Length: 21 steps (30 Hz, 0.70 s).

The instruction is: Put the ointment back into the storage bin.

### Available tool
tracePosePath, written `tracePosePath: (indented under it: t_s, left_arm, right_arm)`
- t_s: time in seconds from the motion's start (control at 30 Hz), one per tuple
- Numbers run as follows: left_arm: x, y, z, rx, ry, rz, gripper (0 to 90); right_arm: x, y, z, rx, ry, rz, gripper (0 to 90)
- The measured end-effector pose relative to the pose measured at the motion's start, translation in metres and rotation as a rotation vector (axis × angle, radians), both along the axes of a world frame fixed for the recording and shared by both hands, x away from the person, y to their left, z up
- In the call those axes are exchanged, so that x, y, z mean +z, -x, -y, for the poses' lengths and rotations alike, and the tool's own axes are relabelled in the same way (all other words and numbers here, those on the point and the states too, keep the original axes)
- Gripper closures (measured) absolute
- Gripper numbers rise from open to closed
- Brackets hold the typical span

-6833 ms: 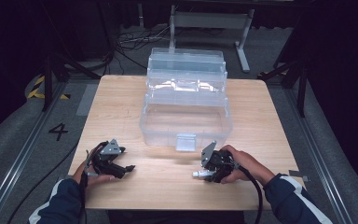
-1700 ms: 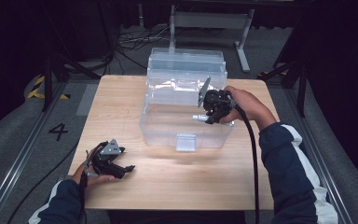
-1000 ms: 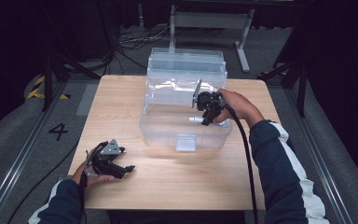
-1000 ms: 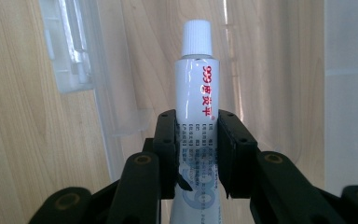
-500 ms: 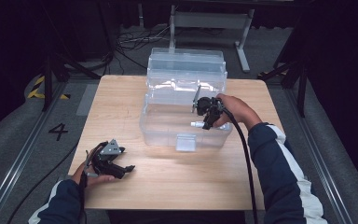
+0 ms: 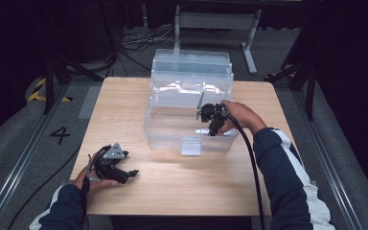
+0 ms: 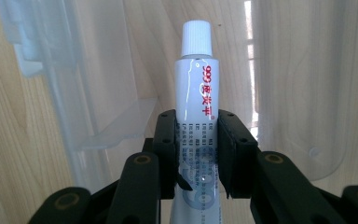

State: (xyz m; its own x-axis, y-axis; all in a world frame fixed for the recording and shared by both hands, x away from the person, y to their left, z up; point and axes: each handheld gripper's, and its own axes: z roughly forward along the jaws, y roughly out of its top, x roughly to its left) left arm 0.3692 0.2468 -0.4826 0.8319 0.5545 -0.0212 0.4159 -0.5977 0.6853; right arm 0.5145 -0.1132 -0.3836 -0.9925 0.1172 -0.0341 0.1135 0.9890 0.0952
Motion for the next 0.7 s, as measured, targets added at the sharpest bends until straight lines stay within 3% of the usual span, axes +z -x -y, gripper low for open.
tracePosePath:
  t_s: [0.7]
  left_arm:
    - [0.0,0.0,0.0,0.0,0.0,0.0,15.2]
  right_arm:
    - [-0.0098,-0.001,-0.0018,0.007,0.016,-0.02,70.9]
